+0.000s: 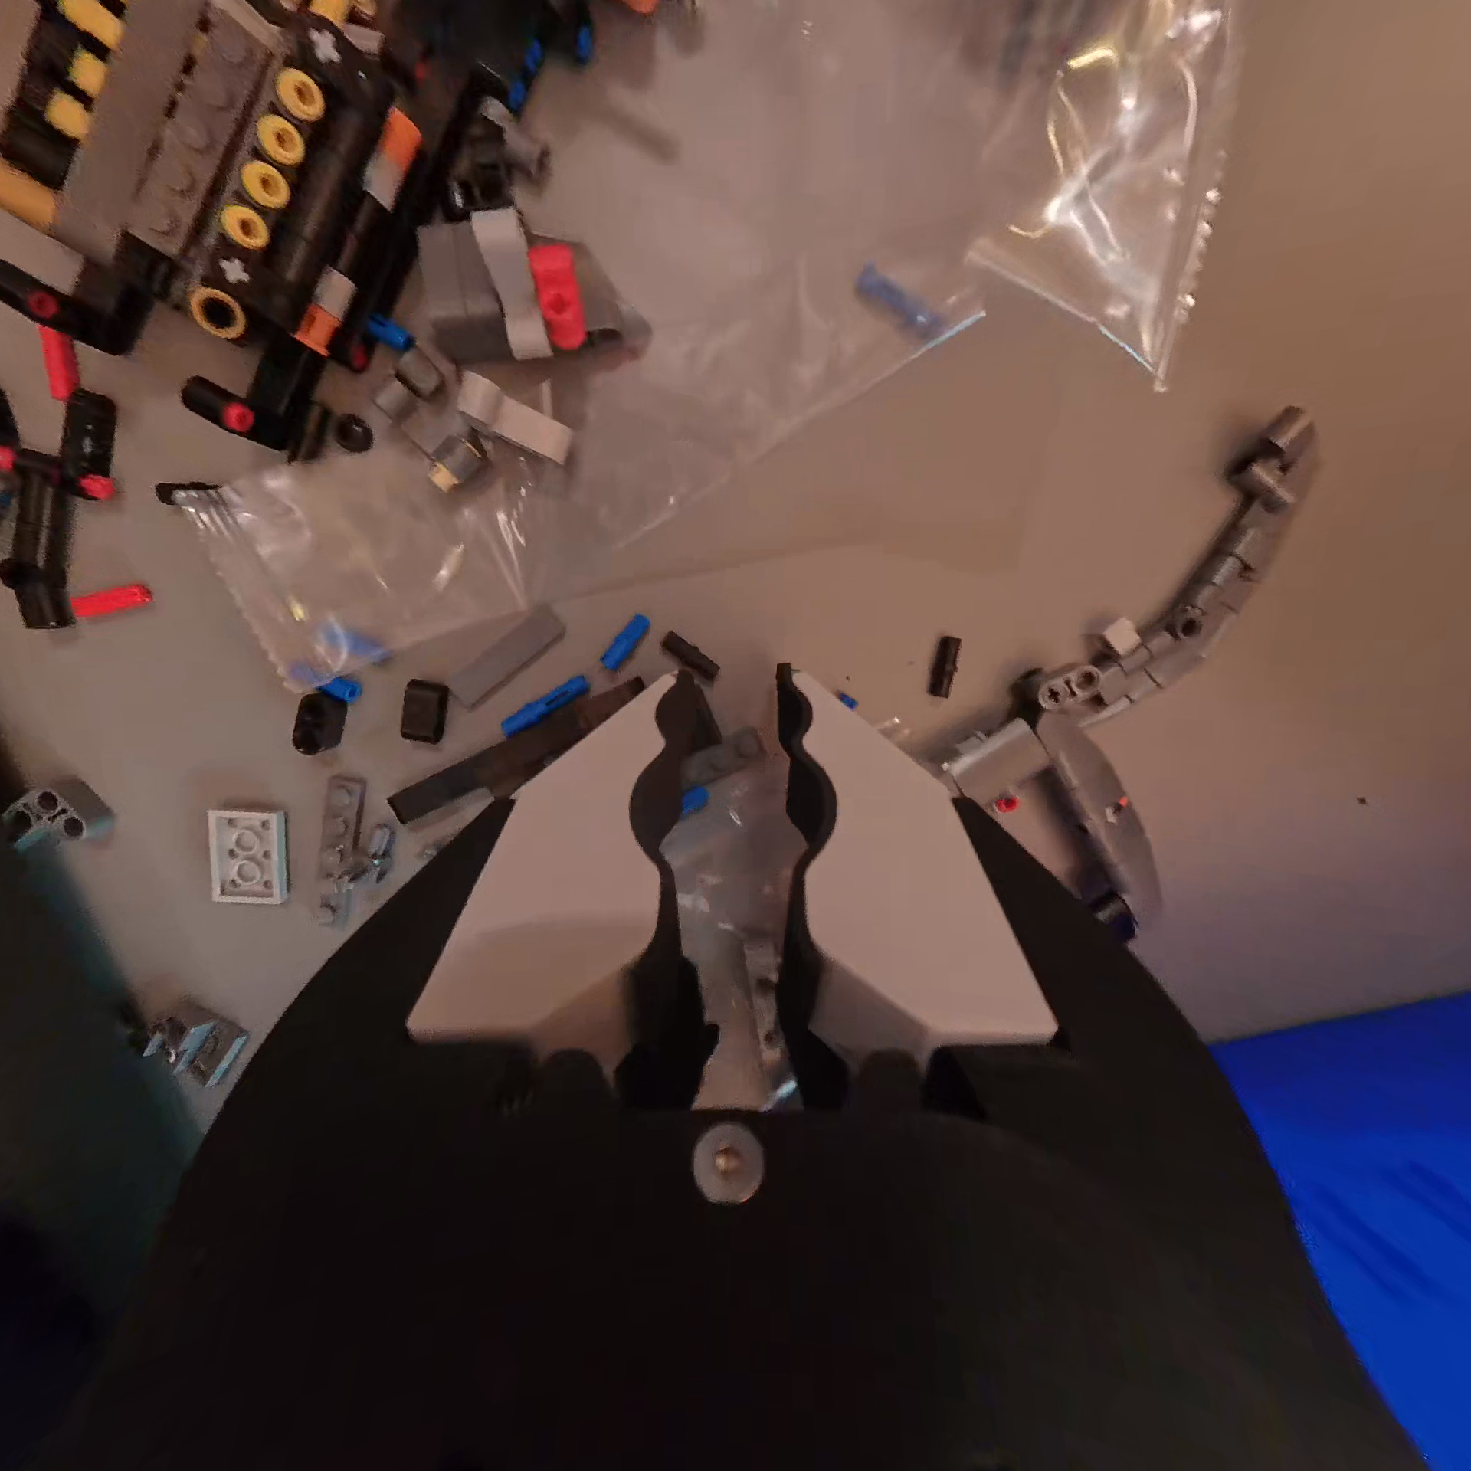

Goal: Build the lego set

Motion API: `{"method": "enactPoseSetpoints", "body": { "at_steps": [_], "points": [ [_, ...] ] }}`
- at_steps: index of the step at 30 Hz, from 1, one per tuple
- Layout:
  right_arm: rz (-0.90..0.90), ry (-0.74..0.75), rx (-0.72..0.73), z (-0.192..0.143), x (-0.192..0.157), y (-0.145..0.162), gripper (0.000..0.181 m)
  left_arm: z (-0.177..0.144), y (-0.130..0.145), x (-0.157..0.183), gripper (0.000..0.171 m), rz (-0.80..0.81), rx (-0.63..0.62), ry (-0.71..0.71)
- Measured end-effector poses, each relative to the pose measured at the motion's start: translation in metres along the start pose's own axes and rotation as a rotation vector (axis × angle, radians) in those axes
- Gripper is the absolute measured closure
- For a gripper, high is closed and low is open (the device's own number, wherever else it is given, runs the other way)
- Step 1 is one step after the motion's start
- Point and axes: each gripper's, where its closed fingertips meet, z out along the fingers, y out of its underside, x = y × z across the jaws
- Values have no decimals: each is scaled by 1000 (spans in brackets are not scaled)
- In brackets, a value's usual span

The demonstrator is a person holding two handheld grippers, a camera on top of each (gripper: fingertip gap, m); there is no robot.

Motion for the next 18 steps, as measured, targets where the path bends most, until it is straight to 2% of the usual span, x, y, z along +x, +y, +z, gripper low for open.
{"method": "enactPoseSetpoints", "body": {
  "at_steps": [6, 12, 14, 17, 18],
  "points": [
    [-34, -40, -6, 9, -9, -4, 181, -1, -1, 0, 167, -1, 7, -1],
    [-41, -31, 62, 2, -10, -17, 181, -3, -1, -1, 167, -1, 10, -1],
    [-10, 2, 66, 3, -2, -20, 167, -4, -2, -1, 167, -6, 15, 0],
    [36, 86, 96, 8, 17, -31, 163, -4, -3, -1, 167, -8, 16, 4],
    [40, 99, 92, 12, 22, -35, 154, -3, -2, 0, 167, -6, 14, 4]
  ]
}}
